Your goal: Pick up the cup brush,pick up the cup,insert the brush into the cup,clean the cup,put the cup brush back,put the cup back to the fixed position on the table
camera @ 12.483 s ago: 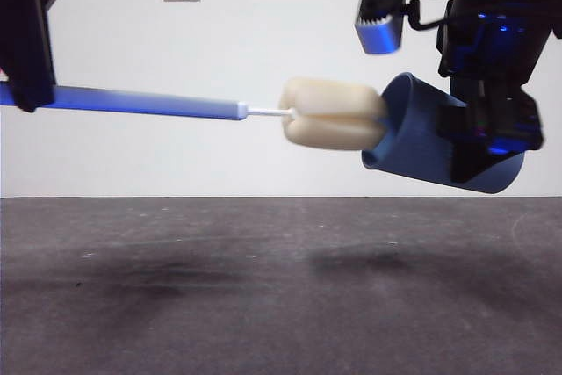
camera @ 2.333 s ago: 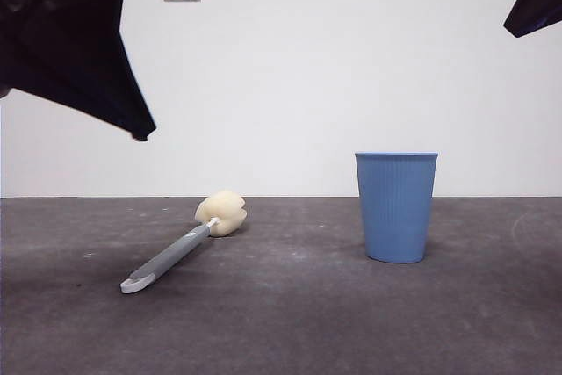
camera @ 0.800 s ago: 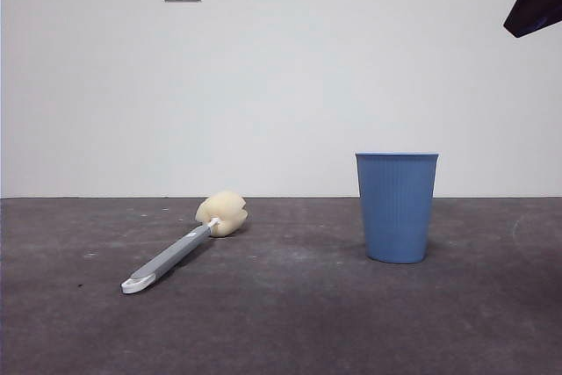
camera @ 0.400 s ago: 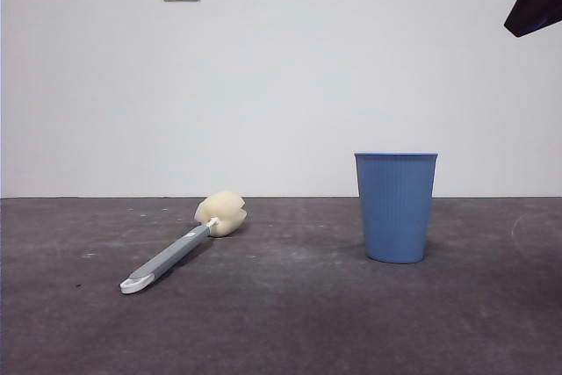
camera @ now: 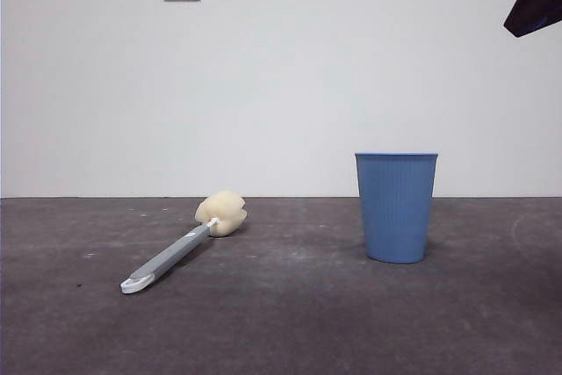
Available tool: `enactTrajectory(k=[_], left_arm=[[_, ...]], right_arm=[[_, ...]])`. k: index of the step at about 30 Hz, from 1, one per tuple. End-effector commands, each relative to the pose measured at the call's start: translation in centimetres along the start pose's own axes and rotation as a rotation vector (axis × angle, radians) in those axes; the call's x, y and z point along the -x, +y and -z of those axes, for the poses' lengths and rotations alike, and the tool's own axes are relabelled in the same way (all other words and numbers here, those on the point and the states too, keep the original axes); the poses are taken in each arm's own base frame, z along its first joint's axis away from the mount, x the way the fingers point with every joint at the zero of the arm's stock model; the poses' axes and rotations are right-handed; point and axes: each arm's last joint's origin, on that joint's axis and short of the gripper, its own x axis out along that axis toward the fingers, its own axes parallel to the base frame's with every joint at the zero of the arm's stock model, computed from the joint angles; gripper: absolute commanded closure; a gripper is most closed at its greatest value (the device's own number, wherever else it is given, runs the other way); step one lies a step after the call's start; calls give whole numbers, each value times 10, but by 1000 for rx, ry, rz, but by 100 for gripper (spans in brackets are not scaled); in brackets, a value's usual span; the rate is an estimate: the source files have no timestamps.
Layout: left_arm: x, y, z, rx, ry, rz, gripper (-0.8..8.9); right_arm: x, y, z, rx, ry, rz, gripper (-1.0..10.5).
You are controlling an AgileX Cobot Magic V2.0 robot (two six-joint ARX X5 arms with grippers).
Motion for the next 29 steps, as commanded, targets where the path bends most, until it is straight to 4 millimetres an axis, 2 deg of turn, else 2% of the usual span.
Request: enactTrajectory(k=[1,3,6,9,12,17,22,29], left_arm=[[-1,0,4,5,9,2,816],[-1,0,4,5,9,2,816],[-1,0,4,5,9,2,816],[-1,0,4,5,9,2,816],[-1,0,4,5,9,0,816],[-1,0,4,5,9,-1,816],[-1,0,4,5,9,-1,816],[-1,0,4,5,9,-1,816]], right_arm=[[0,0,0,-4,-3,1,946],[0,0,0,4,-4,1,946],[4,-2,-3,103,-71,83,946],[12,-11,-7,127,-178,225,946],[18,-23,-3,96,-292,259,946],[18,-48,28,30,-433,392,946],[12,-63,60,13,-587,496,946],[-6,-76,92,-15,-618,560,946]])
